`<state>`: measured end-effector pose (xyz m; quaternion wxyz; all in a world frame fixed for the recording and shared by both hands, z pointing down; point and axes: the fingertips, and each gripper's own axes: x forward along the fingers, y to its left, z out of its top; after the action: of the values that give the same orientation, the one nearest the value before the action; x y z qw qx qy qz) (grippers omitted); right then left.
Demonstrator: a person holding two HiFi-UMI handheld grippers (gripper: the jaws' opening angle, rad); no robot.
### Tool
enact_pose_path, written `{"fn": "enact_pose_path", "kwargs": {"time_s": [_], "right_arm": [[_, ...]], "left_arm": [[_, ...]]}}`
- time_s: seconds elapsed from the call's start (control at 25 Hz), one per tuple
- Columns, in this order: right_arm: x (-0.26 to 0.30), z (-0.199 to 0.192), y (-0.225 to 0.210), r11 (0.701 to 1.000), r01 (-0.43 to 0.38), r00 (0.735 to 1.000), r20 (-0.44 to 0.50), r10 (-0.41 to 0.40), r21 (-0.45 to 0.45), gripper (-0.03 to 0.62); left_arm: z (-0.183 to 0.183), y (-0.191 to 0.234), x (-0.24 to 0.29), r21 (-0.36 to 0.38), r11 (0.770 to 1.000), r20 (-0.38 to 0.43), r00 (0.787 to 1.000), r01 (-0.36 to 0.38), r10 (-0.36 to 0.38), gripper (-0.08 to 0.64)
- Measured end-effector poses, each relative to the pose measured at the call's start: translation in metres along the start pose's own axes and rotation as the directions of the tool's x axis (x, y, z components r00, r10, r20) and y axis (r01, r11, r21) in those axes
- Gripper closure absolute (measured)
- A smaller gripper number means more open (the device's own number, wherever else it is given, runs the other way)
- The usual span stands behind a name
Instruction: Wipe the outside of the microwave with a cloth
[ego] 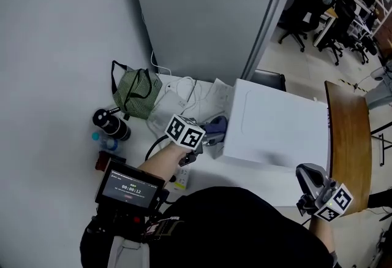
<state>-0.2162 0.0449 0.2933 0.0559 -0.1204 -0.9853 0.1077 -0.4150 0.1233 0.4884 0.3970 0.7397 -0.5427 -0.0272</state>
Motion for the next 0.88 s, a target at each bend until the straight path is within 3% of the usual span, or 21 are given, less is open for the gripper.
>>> {"fn": "enact_pose_path", "kwargs": {"time_s": [0.2, 0.4, 0.56, 0.68, 0.76, 0.88], "right_arm": [[-0.010, -0.004, -0.001, 0.999, 0.039, 0.999, -0.032, -0.039, -0.002, 0.588], [-0.006, -0.012, 0.004, 0.997, 0.081, 0.993, -0.086, -0.081, -0.003, 0.588], [-0.002, -0.016, 0.009, 0.994, 0.108, 0.985, -0.131, -0.108, -0.007, 0.588], [0.000, -0.016, 0.013, 0.992, 0.122, 0.981, -0.147, -0.123, -0.016, 0.588], [0.000, -0.015, 0.015, 0.992, 0.125, 0.982, -0.140, -0.127, -0.022, 0.588], [-0.001, -0.009, 0.017, 0.993, 0.113, 0.987, -0.108, -0.116, -0.029, 0.588]], "left_arm": [[-0.031, 0.032, 0.020, -0.013, 0.999, -0.099, 0.994, -0.037, 0.036, 0.505], [-0.085, 0.081, 0.047, -0.055, 0.996, -0.235, 0.970, -0.067, 0.052, 0.511], [-0.111, 0.115, 0.070, -0.014, 0.992, -0.349, 0.930, -0.126, 0.113, 0.515], [-0.114, 0.126, 0.075, -0.002, 0.993, -0.391, 0.914, -0.117, 0.107, 0.514], [-0.113, 0.125, 0.074, -0.015, 0.995, -0.389, 0.917, -0.097, 0.083, 0.513], [-0.102, 0.106, 0.058, -0.062, 0.997, -0.334, 0.942, -0.044, 0.021, 0.506]]}}
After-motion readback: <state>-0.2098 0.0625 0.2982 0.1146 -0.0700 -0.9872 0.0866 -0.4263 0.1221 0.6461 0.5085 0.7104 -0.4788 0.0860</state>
